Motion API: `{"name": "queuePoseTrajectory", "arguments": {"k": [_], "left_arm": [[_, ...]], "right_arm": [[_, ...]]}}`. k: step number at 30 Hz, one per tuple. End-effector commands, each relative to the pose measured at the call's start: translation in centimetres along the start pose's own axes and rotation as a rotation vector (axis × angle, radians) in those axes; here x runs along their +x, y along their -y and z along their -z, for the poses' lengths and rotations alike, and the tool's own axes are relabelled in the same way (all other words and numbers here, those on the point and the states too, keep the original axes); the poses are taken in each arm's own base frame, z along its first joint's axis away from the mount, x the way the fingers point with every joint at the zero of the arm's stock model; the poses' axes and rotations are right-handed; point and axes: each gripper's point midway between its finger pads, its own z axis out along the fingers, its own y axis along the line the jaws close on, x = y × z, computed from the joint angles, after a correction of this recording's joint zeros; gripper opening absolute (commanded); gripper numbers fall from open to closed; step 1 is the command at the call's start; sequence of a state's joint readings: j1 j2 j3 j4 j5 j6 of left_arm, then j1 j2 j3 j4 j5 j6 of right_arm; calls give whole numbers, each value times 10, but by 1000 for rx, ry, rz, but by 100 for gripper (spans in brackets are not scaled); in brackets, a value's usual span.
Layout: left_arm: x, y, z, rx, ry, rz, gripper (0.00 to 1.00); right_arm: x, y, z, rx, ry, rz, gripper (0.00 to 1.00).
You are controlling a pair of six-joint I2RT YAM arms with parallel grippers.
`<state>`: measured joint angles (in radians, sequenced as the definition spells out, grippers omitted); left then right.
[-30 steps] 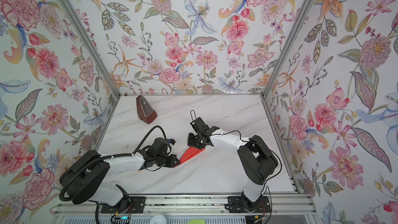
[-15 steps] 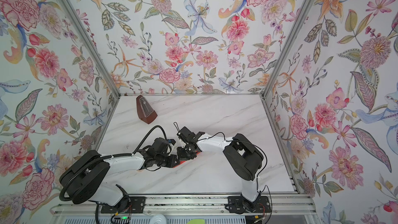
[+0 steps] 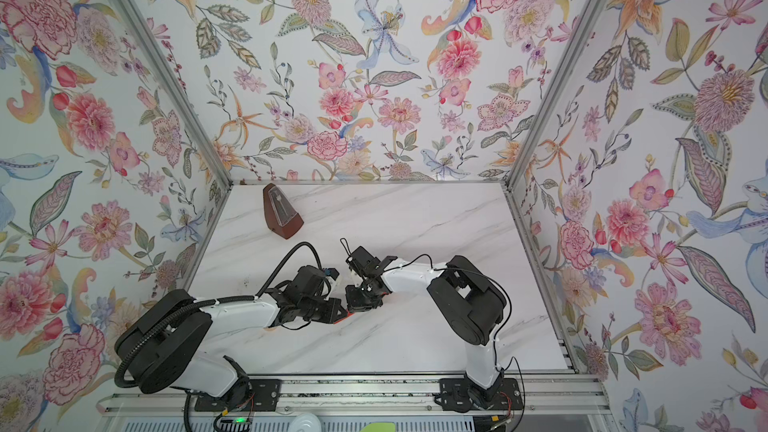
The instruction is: Fold a paper plane with a square sheet of paper (fold left side to right side)
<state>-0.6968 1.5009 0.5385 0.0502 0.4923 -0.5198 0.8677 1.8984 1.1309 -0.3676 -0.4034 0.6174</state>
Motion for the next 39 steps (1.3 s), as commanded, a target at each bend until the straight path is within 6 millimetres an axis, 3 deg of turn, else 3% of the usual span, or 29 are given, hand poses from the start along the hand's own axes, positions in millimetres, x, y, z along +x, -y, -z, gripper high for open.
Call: {"name": "queuePoseTrajectory", "arguments": {"k": [1,14,29,39], "left_arm": [[53,-48,-5,-186,-161,63,5],[57,-51,-4,-194,-171,66,5],[59,-52,-4,-196,-177,69,5],[59,-50,-4,-183,-178,60,4]], "right_arm": [[13,38,-9,104,-34,-65,3],[18,99,5,224,-26,-148,3],[33,155,27,346,-15,-233,2],[38,199,56,423,50,-395,3]]}}
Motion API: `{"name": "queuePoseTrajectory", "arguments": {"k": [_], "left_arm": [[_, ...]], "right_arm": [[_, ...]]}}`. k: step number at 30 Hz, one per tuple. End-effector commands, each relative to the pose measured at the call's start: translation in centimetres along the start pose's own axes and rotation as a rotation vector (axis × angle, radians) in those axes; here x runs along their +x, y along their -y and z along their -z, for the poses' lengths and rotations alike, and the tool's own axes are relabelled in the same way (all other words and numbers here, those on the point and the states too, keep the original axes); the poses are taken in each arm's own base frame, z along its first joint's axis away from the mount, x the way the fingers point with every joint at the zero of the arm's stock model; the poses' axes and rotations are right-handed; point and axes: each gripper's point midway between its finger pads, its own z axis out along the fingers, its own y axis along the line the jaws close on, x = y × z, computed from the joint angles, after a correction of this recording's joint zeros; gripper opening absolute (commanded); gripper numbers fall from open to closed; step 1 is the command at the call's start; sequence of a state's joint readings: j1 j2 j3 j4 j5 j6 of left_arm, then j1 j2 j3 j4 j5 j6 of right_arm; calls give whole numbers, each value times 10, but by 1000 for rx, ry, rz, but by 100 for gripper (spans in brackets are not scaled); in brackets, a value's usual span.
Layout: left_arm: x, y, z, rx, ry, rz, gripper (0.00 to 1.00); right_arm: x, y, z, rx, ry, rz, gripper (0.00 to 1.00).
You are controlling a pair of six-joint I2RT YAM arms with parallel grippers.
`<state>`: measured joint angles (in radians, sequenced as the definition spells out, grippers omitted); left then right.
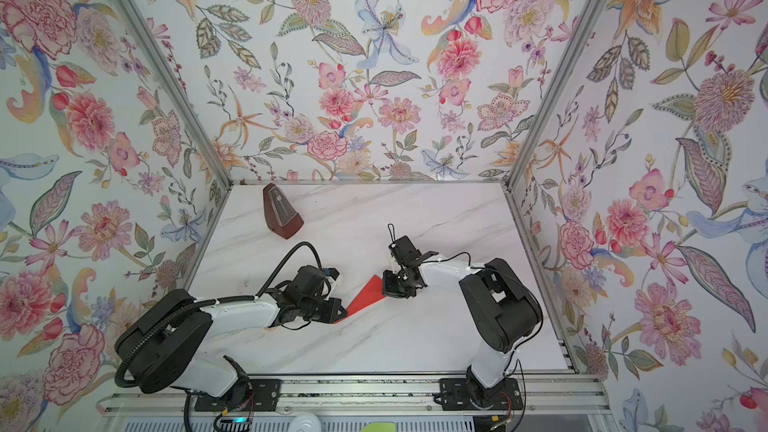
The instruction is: Fold a paper plane with a square sheet of paper (fold left side to right side)
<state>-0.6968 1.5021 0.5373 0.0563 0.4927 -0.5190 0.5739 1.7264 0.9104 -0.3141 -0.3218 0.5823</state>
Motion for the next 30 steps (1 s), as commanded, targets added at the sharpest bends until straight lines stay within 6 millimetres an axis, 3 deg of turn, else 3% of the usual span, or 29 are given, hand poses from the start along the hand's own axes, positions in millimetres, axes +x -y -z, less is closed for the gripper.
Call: {"name": "queuePoseTrajectory", "arguments": {"k": [1,5,8,14,18,20,22,26,30], "left_arm": [[65,-54,-7,-194,-205,68,4],[64,-53,-8,-188,-208,60,4],[61,-49,-8,-176,-207,41,4],[53,-43,-10,-160,-211,4,4],[46,-38,-12,-154,-212,-10,4],[44,-36,-13,-151,-207,-11,4],[41,-34,-14,-142,-203,-11,4],[40,-32,-15,-137,-204,-9,4],[42,-32,-15,-143,-210,-4,4]], "right_arm": [[39,103,1,359,-98,-153,3],[31,109,6,350,-79,-188,3],[18,95,21,310,-27,-192,3],[-15,11,66,79,126,-75,4],[-8,-50,74,-49,129,63,5],[2,-76,67,-111,86,112,6],[14,-89,50,-129,15,137,7],[31,-92,15,-88,-84,157,7],[40,-74,-11,-20,-140,127,6]]}}
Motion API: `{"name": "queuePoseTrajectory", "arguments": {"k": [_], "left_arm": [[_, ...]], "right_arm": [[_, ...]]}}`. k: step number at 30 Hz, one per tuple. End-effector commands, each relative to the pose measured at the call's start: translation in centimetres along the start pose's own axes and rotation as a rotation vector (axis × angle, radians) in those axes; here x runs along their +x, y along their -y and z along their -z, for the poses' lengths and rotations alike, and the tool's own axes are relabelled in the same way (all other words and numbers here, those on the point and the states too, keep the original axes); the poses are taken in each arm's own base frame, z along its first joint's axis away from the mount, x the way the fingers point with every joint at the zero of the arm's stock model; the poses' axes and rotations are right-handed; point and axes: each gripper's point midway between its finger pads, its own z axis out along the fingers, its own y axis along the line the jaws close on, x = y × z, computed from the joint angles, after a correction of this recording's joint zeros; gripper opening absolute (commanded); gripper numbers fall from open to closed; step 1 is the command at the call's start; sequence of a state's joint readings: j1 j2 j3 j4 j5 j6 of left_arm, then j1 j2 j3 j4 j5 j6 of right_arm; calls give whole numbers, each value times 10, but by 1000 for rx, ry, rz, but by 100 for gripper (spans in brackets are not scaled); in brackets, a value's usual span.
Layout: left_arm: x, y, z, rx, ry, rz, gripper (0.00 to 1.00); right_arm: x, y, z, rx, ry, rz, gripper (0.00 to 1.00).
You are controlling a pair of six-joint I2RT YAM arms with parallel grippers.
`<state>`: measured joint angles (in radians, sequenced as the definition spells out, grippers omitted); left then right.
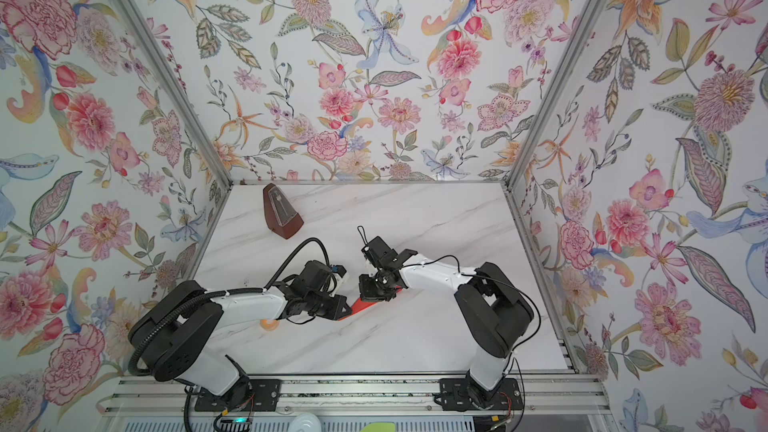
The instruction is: Fold a paper plane with a square sheet of paper (fold left side to right side)
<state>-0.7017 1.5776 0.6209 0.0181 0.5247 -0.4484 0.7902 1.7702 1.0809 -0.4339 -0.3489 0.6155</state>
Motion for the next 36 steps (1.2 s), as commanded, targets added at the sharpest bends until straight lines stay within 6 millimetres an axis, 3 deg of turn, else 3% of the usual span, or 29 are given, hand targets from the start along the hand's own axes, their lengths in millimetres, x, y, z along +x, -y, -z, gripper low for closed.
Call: {"name": "queuePoseTrajectory", "arguments": {"k": [1,9,18,29,32,36], "left_arm": [[53,-39,-6,-156,-172,63,4],[57,-40,-3,-160,-173,72,4],[78,-45,9,-167,-169,112,4],[104,-63,22,-238,-159,202,4],[98,-59,29,-237,-119,203,4],[73,-47,45,-226,-27,159,6]], "right_arm": [[6,14,-10,44,-39,-46,6],[15,76,-25,186,-71,-158,4],[25,100,-30,217,-100,-209,4],[17,99,-23,194,-81,-207,3],[14,91,-18,176,-73,-189,4],[-2,59,6,83,-17,-141,9]]}}
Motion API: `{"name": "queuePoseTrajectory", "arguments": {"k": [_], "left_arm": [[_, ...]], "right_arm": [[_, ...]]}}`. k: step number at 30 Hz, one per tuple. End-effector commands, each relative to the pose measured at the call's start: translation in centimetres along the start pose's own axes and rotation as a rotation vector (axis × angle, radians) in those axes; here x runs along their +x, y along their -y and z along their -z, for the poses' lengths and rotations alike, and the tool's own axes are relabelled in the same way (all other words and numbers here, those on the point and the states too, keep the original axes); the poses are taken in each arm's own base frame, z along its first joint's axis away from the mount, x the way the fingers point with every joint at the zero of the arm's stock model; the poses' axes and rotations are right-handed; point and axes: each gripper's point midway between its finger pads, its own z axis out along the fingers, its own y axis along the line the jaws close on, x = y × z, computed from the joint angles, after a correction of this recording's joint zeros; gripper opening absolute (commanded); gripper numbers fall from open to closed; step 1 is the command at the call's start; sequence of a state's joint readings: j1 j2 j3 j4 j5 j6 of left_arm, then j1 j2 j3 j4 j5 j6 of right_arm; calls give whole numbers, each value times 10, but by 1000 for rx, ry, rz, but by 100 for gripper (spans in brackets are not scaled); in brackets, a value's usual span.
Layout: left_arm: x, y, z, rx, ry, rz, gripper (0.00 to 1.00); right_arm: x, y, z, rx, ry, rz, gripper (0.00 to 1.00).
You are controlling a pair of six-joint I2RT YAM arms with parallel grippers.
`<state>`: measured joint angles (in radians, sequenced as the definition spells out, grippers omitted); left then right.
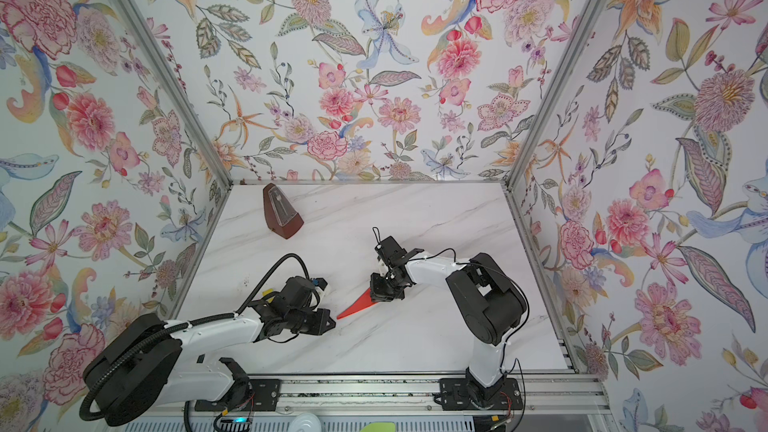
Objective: Fold a paper plane with a square sheet of paper (fold left side to right side)
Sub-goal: 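Open both grippers and lay the red plane flat on the table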
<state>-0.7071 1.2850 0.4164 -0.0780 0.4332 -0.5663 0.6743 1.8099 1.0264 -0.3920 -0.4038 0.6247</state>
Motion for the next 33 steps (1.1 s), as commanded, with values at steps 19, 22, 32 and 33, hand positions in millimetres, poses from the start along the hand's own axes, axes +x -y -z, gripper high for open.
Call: {"name": "queuePoseTrajectory", "arguments": {"k": [19,22,32,33], "left_arm": [[-62,9,32,-127,181,-118,27],[-65,11,27,-119,178,-124,27],[-77,30,15,-30,170,-156,43],[-77,35,13,-5,164,-160,44]], "right_arm": [[-29,-39,49,-15,110,-28,41],[-13,-38,42,6,86,-31,42],[30,-3,31,79,137,-156,60],[30,-2,33,70,157,-165,62]]}}
